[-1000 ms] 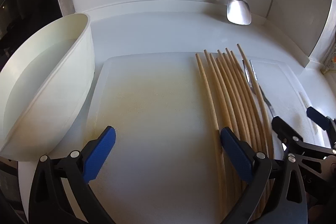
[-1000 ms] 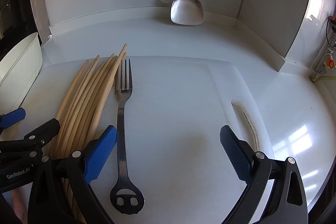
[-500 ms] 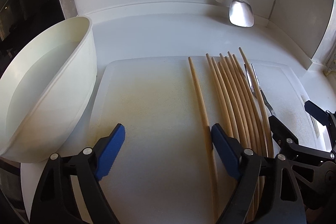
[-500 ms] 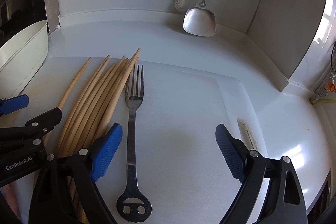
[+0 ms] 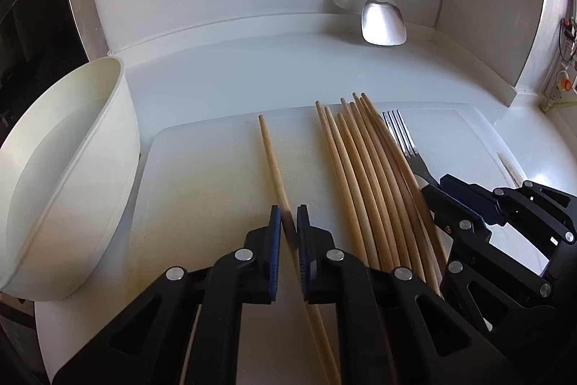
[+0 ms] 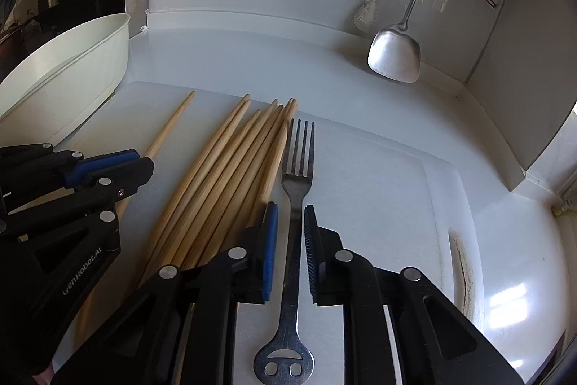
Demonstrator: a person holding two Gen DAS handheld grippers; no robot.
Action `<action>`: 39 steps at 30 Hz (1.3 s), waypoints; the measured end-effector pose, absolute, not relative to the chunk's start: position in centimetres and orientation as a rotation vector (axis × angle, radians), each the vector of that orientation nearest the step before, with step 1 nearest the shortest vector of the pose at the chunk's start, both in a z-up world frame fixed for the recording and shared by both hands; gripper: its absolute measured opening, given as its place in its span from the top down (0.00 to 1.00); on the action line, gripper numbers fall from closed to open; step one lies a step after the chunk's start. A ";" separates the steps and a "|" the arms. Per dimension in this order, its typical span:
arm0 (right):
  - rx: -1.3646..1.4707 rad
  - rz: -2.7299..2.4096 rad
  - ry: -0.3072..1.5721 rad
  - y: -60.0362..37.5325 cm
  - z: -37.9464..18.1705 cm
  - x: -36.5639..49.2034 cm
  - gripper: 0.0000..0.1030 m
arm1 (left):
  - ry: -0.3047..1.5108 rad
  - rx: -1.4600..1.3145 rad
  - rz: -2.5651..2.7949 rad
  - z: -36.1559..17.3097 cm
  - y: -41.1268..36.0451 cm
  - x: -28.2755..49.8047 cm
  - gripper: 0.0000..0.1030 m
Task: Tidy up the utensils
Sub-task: 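Close the left tool on one chopstick while the right tool closes on the fork, then lift and carry the chopstick and fork in both tools over the white bowl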
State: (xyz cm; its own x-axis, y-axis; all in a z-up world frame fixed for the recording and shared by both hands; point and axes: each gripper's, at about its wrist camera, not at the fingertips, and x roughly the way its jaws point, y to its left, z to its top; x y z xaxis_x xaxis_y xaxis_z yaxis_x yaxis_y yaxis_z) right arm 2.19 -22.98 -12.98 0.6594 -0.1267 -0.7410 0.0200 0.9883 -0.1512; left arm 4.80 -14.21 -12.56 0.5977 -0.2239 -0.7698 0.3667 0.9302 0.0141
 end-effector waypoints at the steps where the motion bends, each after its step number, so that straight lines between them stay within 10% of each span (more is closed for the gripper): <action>1: -0.127 -0.087 0.848 -23.1 -13.0 2.1 0.93 | 0.864 0.174 -0.349 -12.6 -14.1 4.8 0.92; 25: 0.121 -0.060 0.751 -25.5 -11.1 -2.0 0.94 | 0.884 -0.027 -0.444 -9.7 -11.5 3.0 0.93; 39: 0.083 0.113 0.663 -20.8 0.2 -2.2 0.94 | 0.839 -0.141 -0.327 1.1 -4.8 0.8 0.93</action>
State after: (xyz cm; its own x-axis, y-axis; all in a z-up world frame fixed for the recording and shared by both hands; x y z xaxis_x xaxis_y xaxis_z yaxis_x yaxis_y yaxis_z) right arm -2.15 -20.77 0.22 0.7822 0.1306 -0.6092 -0.0776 0.9906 0.1127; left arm 0.83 -4.76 1.11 0.6216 -0.3388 -0.7062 0.2281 0.9408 -0.2506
